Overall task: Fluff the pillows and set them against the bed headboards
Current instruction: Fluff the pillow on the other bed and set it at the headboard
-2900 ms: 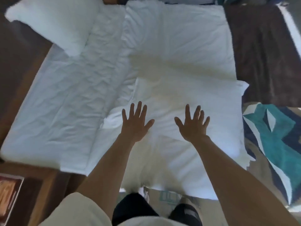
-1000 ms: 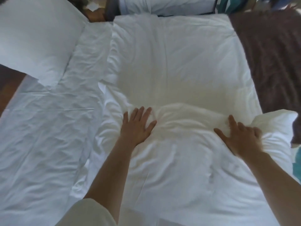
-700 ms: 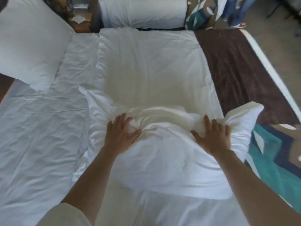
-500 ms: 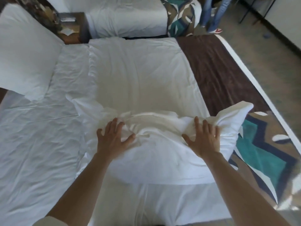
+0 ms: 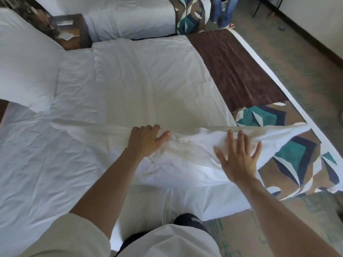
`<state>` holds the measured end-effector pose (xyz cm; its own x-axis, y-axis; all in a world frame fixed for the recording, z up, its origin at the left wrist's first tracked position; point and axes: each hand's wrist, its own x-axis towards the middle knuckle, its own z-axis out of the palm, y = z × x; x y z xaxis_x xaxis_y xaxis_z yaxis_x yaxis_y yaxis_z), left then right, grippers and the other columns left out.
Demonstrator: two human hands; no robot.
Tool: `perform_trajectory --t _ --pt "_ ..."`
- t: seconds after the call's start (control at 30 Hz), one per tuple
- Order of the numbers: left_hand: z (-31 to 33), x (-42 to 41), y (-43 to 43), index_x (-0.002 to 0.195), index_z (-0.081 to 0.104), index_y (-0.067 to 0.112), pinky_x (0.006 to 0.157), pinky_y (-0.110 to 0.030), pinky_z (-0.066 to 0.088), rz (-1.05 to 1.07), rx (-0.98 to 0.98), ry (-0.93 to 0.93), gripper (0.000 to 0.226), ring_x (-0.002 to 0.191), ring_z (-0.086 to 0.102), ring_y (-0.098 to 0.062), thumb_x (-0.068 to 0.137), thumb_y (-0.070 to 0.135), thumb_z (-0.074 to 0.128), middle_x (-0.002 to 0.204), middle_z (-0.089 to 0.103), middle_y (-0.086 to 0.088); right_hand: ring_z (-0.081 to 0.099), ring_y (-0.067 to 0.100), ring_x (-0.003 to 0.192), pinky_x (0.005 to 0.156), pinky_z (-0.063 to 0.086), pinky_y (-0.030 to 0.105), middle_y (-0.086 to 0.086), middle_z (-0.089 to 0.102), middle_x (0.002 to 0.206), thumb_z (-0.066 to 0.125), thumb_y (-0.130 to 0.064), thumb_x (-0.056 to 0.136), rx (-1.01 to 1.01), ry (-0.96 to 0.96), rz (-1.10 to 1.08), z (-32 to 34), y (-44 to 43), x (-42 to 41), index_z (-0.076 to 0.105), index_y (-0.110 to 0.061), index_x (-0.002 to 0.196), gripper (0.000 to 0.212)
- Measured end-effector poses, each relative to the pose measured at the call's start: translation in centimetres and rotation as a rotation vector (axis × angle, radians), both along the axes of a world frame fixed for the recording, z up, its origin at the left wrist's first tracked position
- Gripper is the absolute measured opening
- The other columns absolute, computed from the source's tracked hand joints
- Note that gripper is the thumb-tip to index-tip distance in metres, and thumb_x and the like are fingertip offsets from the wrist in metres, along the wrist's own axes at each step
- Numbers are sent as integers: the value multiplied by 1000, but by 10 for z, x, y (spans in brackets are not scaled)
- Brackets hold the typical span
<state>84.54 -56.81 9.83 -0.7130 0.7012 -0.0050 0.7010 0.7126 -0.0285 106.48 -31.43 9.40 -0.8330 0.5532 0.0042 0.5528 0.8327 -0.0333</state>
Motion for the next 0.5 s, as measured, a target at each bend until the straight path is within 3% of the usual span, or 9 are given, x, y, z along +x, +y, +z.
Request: perform_trajectory --t 0.07,0.13,0.3,0.4,0.5 --pt "0 12 -9 127 61 25 71 -39 45 -22 -40 34 98 80 67 -34 91 71 -17 104 71 -9 25 33 149 118 4 66 16 29 161 13 -70 99 3 16 68 9 10 -16 26 -20 157 77" --pt "1 17 -14 126 60 24 73 -39 40 18 -74 21 104 87 66 -34 86 76 -21 105 70 -7 33 33 143 117 7 68 13 39 153 13 -69 98 12 -4 163 13 25 -29 37 -19 149 75" --pt "18 1 -53 109 66 18 82 -40 47 129 18 16 77 89 69 -31 90 78 21 90 73 -7 48 29 134 120 -4 61 2 63 132 6 -72 96 95 -115 225 25 92 -41 54 -27 127 73" --pt "17 -9 -97 112 67 14 90 -44 48 221 59 11 68 98 67 -32 94 70 33 101 73 -8 53 29 131 121 7 58 1 64 132 1 -74 94 99 -148 233 28 122 -46 54 -29 125 76" --pt "18 -8 -124 123 62 13 96 -44 47 285 62 6 65 105 63 -32 96 67 36 111 69 -8 52 34 129 119 18 62 7 62 133 11 -76 95 21 -116 261 13 138 -50 52 -28 128 71"
